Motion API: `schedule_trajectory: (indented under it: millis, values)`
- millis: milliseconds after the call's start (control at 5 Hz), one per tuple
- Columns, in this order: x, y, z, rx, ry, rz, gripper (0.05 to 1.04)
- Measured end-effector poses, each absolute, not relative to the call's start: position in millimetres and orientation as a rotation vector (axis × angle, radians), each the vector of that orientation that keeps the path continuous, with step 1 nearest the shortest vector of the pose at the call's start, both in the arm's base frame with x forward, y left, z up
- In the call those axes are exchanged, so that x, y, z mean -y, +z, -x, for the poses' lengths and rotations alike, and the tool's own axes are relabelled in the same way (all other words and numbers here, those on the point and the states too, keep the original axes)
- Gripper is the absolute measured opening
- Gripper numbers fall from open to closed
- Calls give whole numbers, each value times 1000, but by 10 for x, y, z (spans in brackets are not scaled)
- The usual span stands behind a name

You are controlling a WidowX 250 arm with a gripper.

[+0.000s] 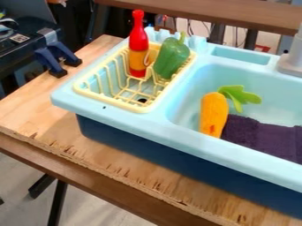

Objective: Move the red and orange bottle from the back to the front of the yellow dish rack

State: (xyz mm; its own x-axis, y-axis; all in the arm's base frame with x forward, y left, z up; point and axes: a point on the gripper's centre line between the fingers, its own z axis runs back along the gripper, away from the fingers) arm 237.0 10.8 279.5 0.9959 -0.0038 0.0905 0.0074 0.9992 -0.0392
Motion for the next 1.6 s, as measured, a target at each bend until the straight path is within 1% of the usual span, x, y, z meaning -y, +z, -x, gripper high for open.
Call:
schedule_trajectory:
  millis: [200,400,600,800,1000,1200,1400,1600]
  values:
    - [-113,2723,-2387,62,-3,42,1003]
    - [-177,2643,-2747,58,9,74,1003]
    - [-301,2826,-2964,105,35,68,1003]
    - [-365,2872,-3179,89,-9,15,1003]
    - [-395,2798,-3414,59,-44,-18,1003]
    - [-496,2689,-3555,54,-43,-20,1003]
    - [-646,2613,-3629,95,-21,-3,1003]
    - [-650,2532,-3683,111,-34,-7,1003]
